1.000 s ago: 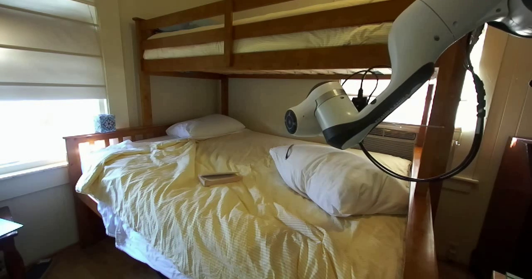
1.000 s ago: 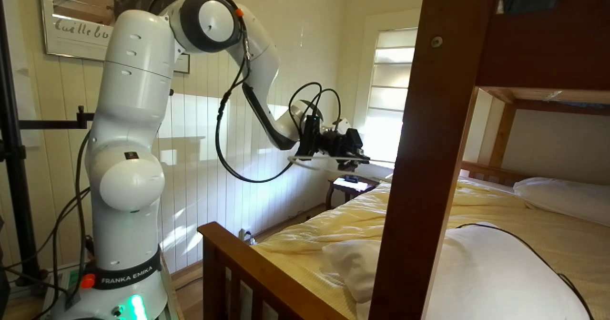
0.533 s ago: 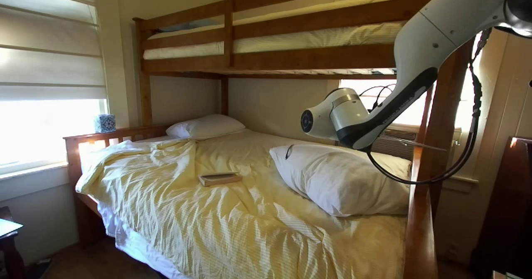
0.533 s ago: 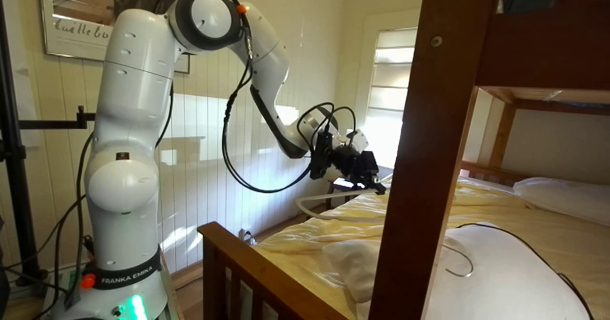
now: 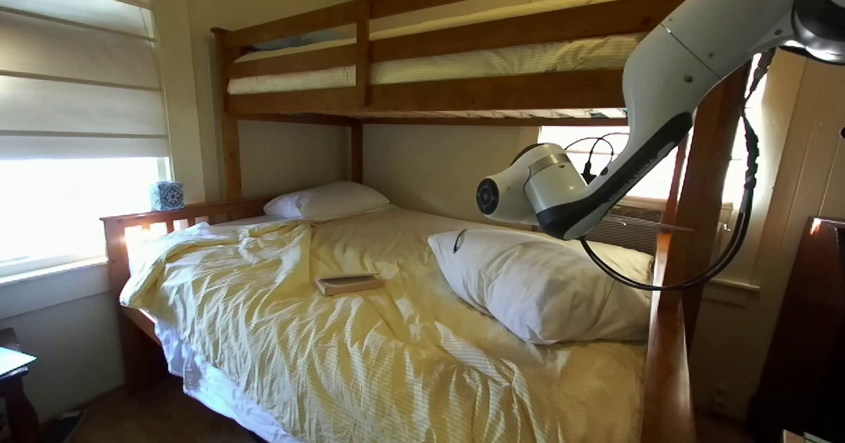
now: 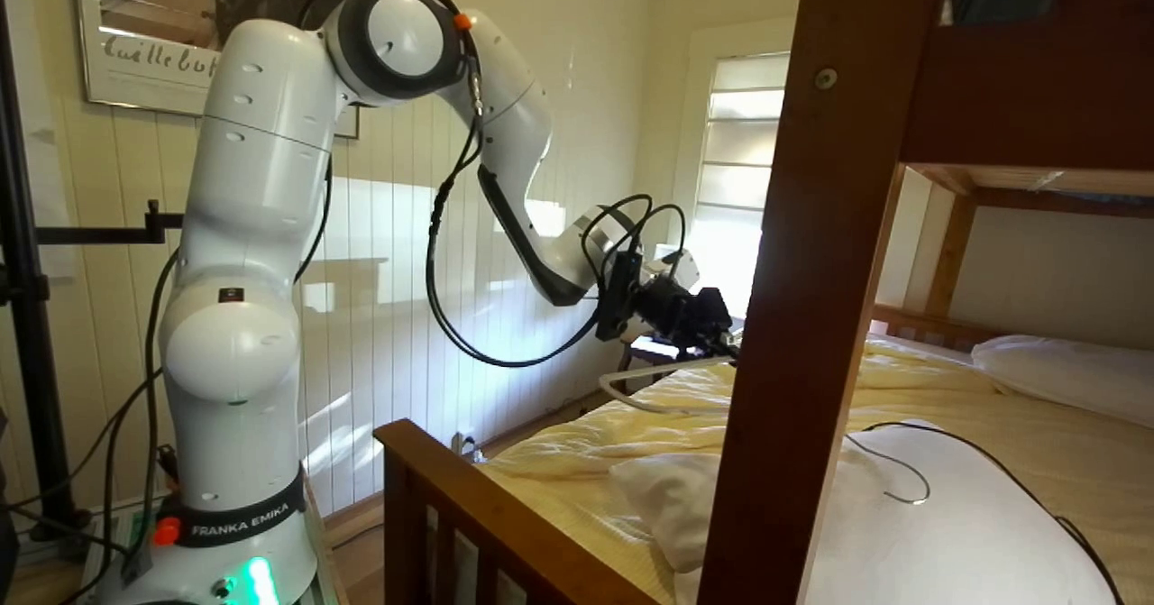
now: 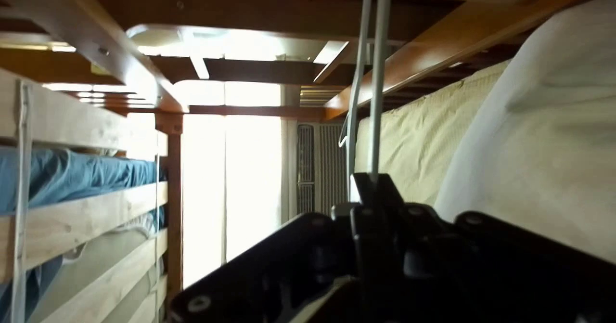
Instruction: Hang the coat hanger on the hook
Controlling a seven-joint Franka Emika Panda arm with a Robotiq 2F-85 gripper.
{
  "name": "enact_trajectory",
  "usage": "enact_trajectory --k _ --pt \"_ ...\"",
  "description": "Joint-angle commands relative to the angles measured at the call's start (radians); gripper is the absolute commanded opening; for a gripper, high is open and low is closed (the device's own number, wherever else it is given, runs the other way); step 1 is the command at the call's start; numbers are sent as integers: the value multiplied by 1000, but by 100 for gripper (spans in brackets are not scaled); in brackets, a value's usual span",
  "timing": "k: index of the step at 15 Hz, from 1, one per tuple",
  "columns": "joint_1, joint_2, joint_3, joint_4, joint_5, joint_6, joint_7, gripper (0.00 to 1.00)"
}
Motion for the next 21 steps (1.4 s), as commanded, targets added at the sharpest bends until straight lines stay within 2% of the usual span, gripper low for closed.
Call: enact_trajectory --k 1,4,7,11,12,13,15,19,21 --pt "13 80 -2 75 -134 -6 -129 1" --pt "7 142 -7 119 -251 23 -213 1" --pt "-22 193 -9 169 -281 114 -227 1" --pt "-21 272 -33 236 -341 61 -180 1" --pt "-21 289 -36 251 -339 48 -183 29" --pt "-22 307 -38 264 -334 38 -185 32" --pt "-24 327 -37 286 -318 24 -192 43" --pt "-27 311 -6 290 -258 58 -231 72" --pt "-30 250 31 272 -193 114 -179 86"
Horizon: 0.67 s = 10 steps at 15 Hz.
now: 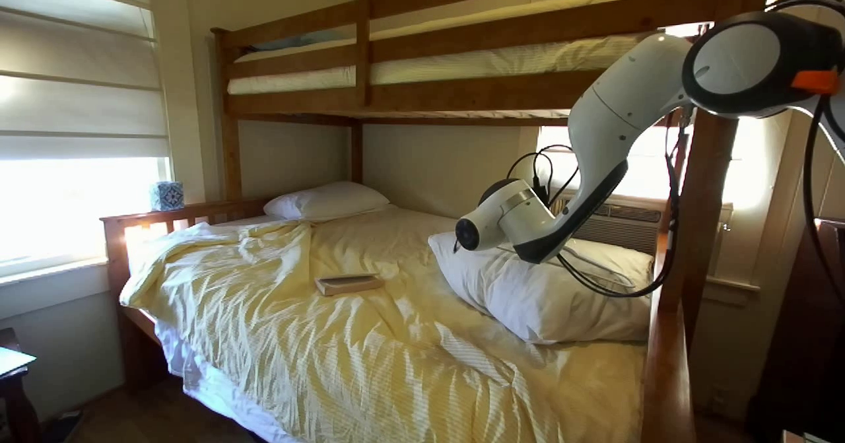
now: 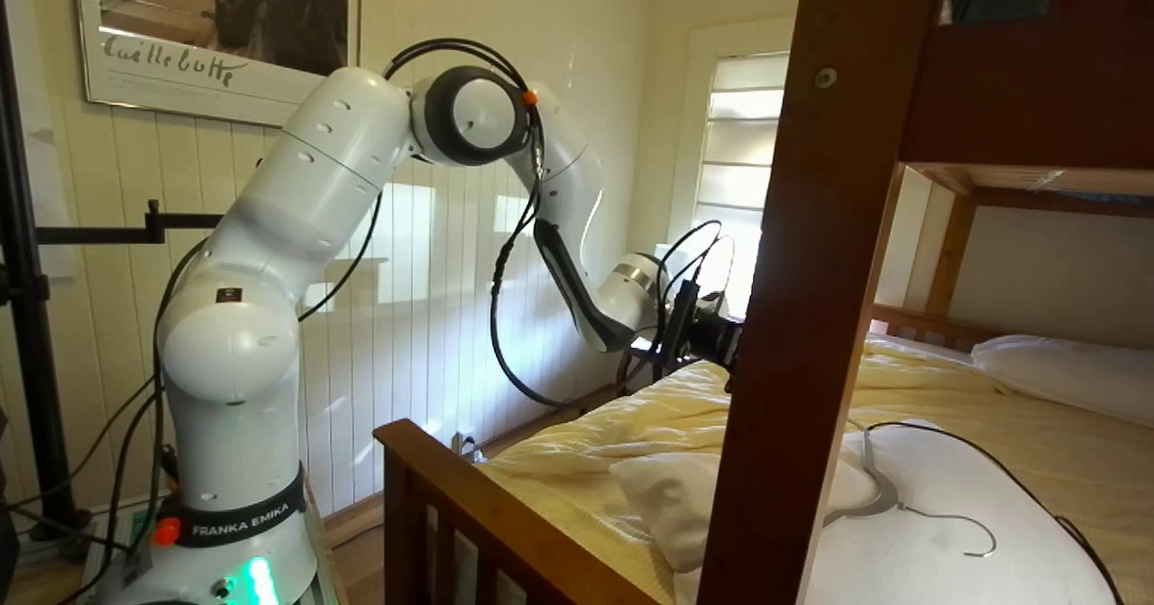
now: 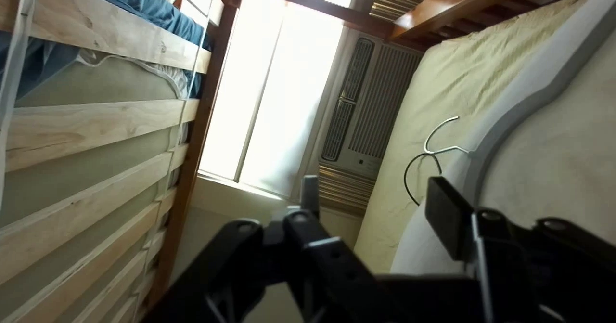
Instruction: Hang the coat hanger on the hook
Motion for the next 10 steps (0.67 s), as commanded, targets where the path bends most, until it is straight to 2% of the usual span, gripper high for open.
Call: enact_trajectory --k 1,3,9,10 --pt "-3 -92 58 -1 123 52 20 92" --pt "-1 -162 67 1 211 43 16 100" --pt "-21 -293 13 48 435 3 43 100" --pt "2 -266 12 42 372 14 22 100"
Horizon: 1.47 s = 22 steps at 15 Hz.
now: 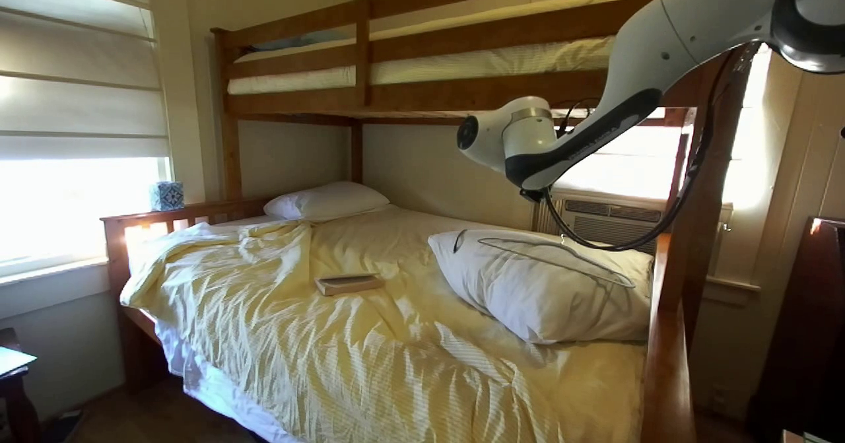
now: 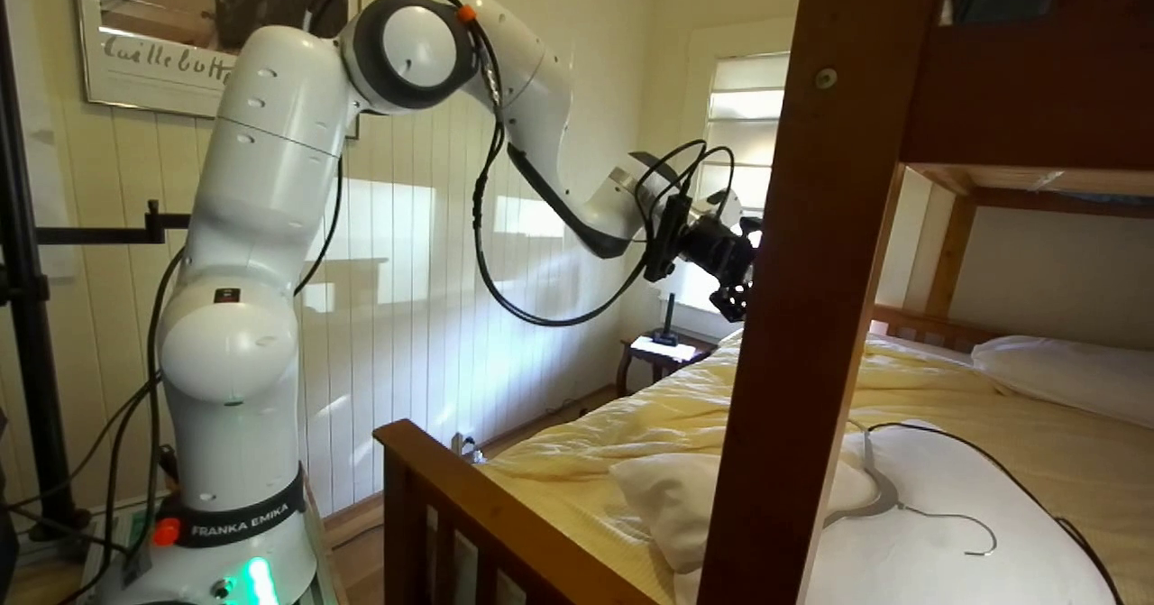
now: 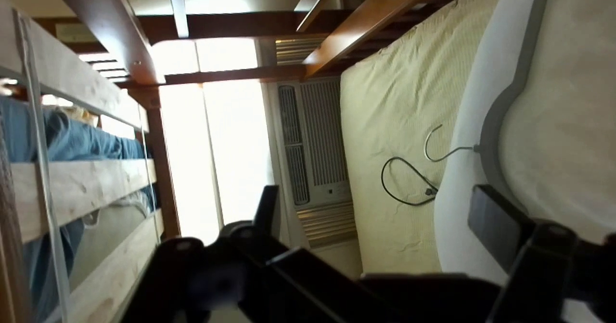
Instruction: Hang the coat hanger on the hook
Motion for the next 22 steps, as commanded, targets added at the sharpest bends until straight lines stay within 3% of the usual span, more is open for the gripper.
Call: enact_trajectory --k 1,4,5,10,19,20,22 --pt "9 -13 -20 1 9 2 -6 100" --pt "14 -6 -20 0 8 3 -6 100" --pt "10 39 -22 67 82 -30 69 100" --pt "-19 136 -48 294 295 -60 35 100" --pt "-58 307 -144 729 691 -302 10 100" --pt "-26 237 -154 595 622 -237 11 100" --pt "-28 245 -166 612 630 -241 10 100"
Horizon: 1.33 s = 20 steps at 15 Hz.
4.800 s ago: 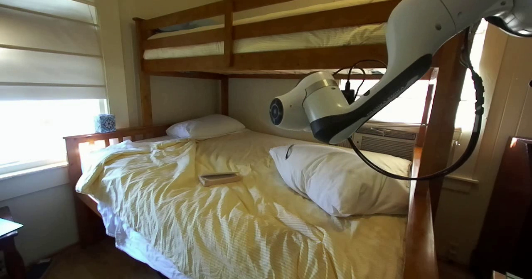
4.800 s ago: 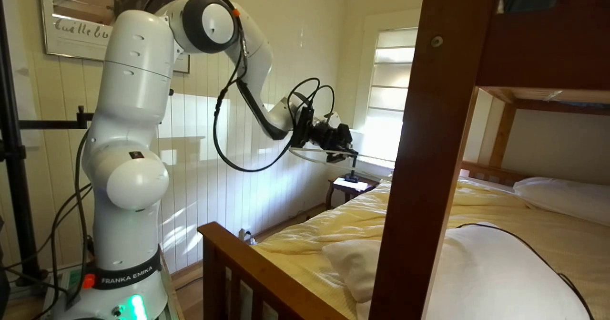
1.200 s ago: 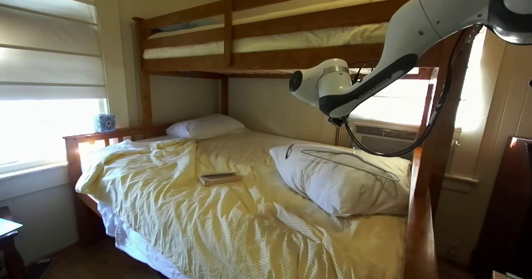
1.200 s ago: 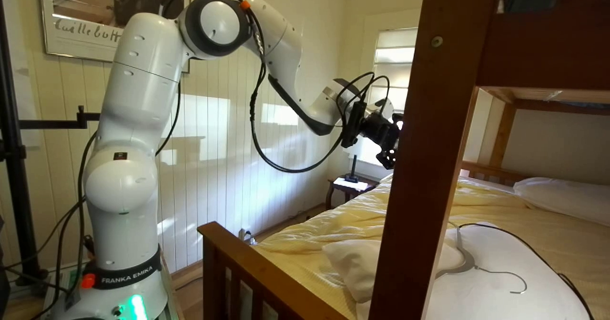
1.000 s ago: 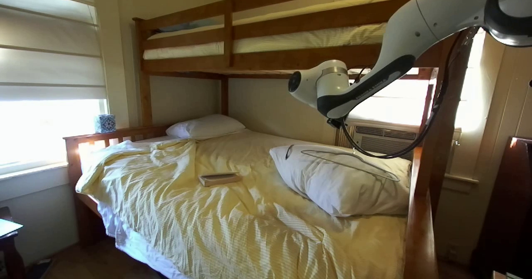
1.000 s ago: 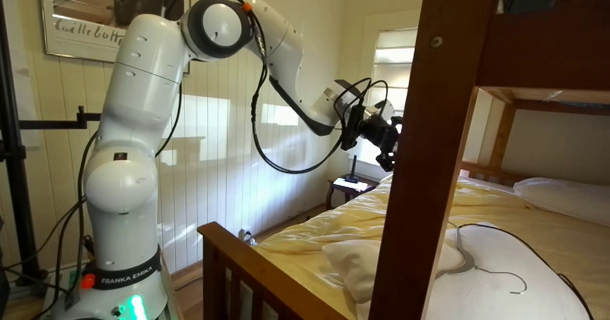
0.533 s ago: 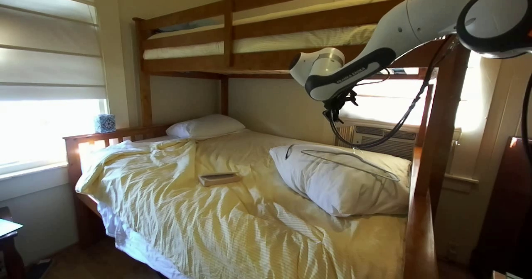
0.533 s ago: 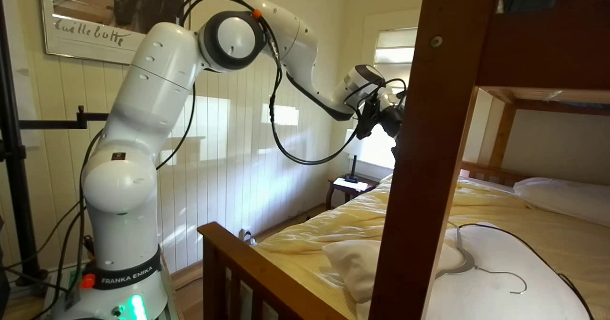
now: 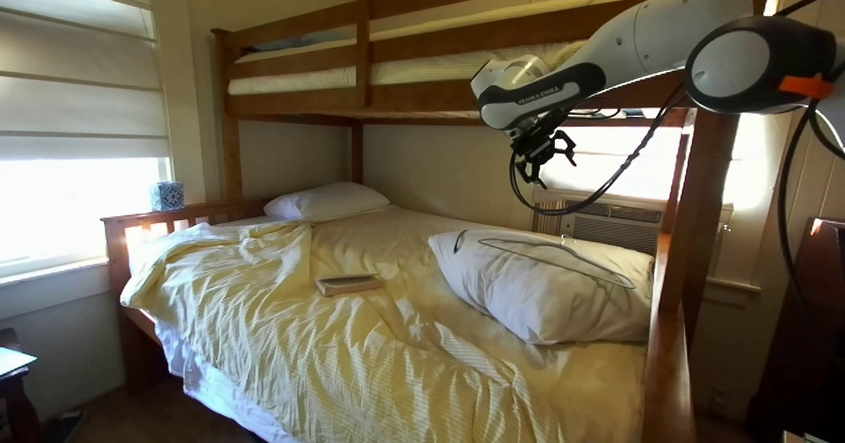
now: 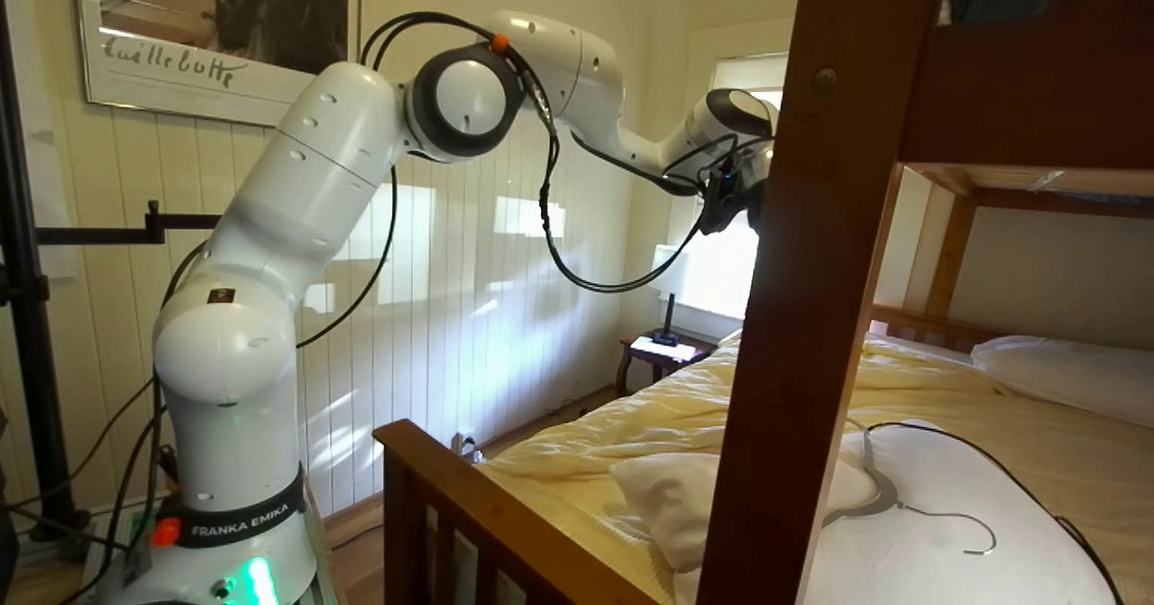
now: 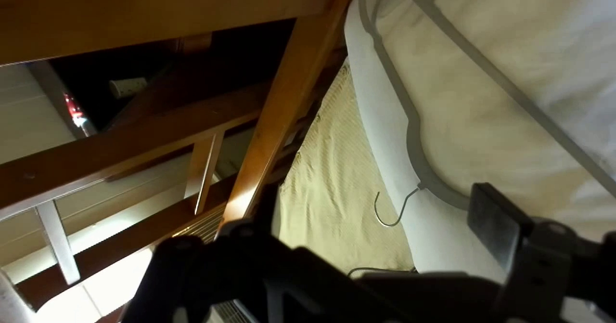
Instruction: Hang the coat hanger on the hook
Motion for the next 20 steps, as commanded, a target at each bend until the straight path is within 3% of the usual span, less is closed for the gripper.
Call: enact_trajectory --k 1,8,15,16,17,20 --pt "19 4 -25 3 10 0 -7 100" --pt "-12 156 -55 226 234 -31 250 100" --pt "-109 327 -94 429 449 -69 459 100" --pt "-127 335 -84 434 460 -68 503 100" --pt "-96 268 -84 324 405 -25 440 100" --pt "-124 307 -84 365 425 -27 479 100"
